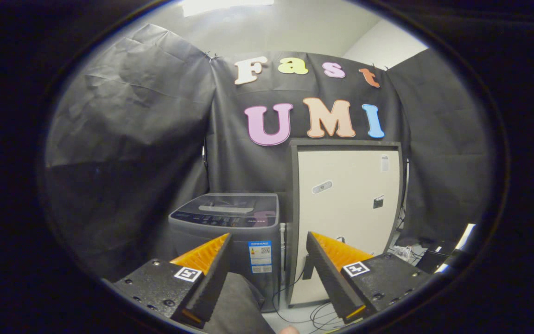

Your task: Put the clothes into the washing machine and then close the washing machine lid.

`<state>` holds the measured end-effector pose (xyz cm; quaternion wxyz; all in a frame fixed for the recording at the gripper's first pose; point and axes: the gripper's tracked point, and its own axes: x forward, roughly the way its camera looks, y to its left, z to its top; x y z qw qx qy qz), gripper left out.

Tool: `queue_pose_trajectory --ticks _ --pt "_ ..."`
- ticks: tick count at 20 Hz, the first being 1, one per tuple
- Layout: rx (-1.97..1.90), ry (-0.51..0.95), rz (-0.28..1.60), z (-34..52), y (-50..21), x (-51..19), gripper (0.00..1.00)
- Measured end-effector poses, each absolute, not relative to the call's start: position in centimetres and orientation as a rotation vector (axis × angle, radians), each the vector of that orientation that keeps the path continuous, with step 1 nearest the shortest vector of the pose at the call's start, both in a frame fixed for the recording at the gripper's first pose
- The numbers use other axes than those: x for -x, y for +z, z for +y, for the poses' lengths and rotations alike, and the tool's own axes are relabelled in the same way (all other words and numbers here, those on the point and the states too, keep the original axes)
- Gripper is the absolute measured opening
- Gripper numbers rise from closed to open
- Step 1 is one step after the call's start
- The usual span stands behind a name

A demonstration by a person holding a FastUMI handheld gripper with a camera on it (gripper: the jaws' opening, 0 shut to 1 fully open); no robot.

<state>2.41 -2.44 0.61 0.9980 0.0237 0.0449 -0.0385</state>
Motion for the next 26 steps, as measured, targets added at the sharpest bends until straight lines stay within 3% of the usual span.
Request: queue_pose_trajectory --ticks 26 --pt "-0.022 -0.071 0.115 -1.53 0.5 -1.68 0.95"
